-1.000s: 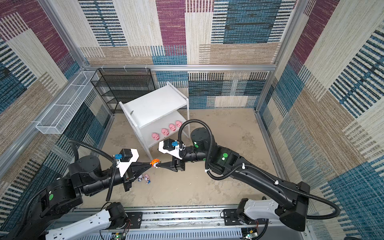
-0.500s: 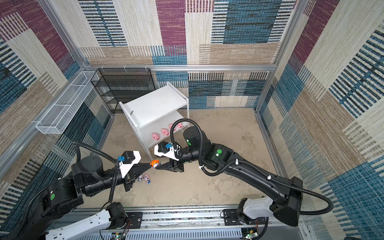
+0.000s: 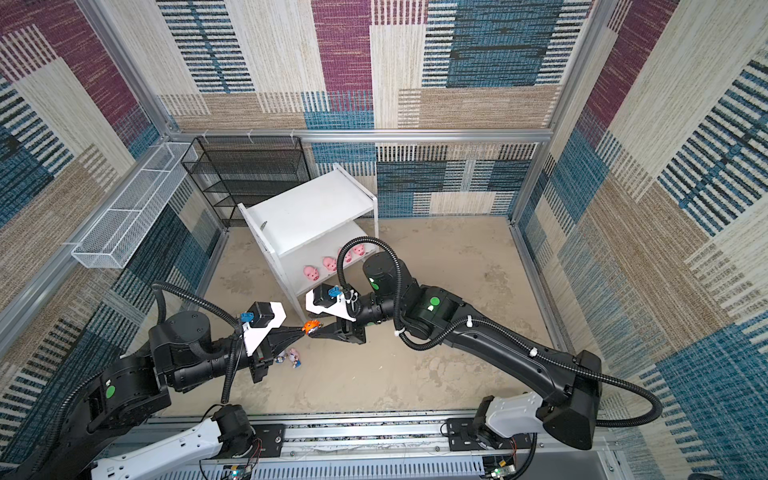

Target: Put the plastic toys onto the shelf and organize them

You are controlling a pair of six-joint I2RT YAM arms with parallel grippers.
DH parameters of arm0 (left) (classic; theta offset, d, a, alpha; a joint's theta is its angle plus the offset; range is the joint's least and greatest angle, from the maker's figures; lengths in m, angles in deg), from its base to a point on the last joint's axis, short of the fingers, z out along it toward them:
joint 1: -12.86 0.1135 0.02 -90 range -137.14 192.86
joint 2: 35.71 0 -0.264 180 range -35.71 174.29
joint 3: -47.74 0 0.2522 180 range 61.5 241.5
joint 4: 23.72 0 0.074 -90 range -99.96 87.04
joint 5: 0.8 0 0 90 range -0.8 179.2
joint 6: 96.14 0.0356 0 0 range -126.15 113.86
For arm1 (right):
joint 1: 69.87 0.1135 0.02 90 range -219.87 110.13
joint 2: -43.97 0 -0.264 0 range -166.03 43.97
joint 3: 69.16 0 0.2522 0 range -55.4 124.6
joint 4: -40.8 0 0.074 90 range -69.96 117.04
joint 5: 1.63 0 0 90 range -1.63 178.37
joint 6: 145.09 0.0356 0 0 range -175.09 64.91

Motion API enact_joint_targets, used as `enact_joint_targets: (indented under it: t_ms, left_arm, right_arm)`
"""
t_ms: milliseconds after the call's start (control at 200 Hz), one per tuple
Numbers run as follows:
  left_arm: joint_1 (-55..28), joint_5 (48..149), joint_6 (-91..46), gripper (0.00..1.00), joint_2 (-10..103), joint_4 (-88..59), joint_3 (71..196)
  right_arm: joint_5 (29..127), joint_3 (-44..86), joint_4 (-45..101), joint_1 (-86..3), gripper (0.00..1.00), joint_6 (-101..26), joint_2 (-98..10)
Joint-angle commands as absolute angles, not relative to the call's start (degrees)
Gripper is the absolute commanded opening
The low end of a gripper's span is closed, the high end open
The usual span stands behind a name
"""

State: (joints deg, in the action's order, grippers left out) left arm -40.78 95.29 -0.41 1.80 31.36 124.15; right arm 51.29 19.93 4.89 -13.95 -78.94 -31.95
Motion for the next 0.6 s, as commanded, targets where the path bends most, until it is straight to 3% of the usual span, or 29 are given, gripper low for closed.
enact_joint_targets:
  t_ms: [0, 255, 596]
  left_arm:
    - [-40.8, 94.7, -0.1, 0.0, 1.9, 29.2, 124.1]
    - [-40.8, 94.3, 0.3, 0.0, 2.0, 29.3, 124.5]
    - [-40.8, 93.5, 0.5, 0.0, 2.0, 30.1, 125.1]
  right_arm:
    - [50.3, 20.4, 5.7, -13.8, 0.39, -79.7, -32.1]
    - [50.9, 20.6, 4.9, -13.5, 0.37, -80.7, -32.6]
    - [53.4, 21.0, 6.9, -13.4, 0.27, -81.2, -32.5]
